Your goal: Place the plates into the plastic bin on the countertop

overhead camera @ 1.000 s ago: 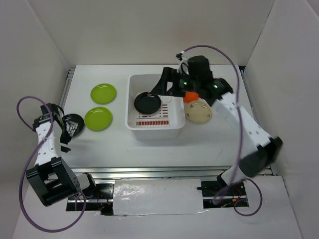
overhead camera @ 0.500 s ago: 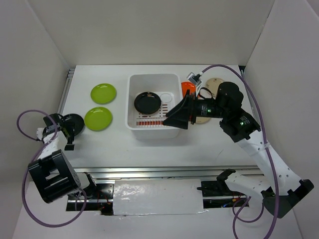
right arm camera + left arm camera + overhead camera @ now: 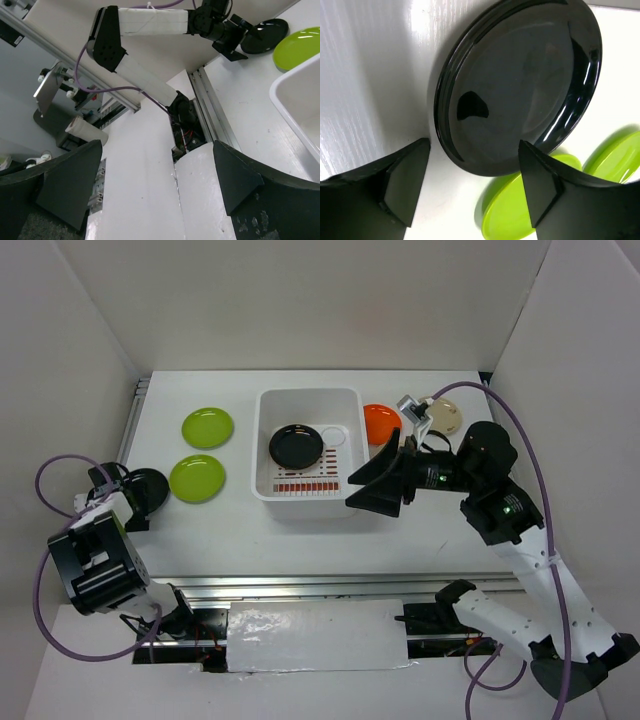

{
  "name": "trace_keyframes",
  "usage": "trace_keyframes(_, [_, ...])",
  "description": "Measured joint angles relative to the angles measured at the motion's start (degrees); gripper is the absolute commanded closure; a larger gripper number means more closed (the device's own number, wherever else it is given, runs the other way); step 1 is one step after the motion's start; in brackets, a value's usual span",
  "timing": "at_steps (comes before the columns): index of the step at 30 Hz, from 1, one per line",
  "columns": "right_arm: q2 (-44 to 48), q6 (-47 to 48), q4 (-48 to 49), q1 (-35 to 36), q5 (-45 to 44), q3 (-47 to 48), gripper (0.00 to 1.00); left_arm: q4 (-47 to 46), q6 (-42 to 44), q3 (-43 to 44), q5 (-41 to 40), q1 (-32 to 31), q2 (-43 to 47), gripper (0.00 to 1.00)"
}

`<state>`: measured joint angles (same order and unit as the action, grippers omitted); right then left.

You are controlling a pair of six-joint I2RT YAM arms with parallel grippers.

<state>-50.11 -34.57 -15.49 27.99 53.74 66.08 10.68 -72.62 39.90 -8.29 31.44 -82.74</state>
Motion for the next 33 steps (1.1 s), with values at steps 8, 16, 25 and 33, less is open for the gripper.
trace_keyframes(8, [-1.84,2.19,-2.84,-1.53,0.09,0.87,0.0,1.07,-2.93,-1.33,-1.05,0.04,-0.26,0.72])
trace_keyframes(16, [-2.75,3.65,-3.69,-1.64,0.04,3.48,0.0,0.46,-5.49,-2.49,-1.29,0.31,0.96,1.0])
trace_keyframes(25, [-4.22,3.93,-4.26,-1.95,-0.59,3.78,0.0,6.19,-4.87,0.79,-0.79,0.31,10.54,1.0])
trace_keyframes(33, [-11.98,2.43,-4.31,-1.99,-6.99,6.27,0.0,3.32,2.01,9.44,10.16,-1.88,18.88,1.0])
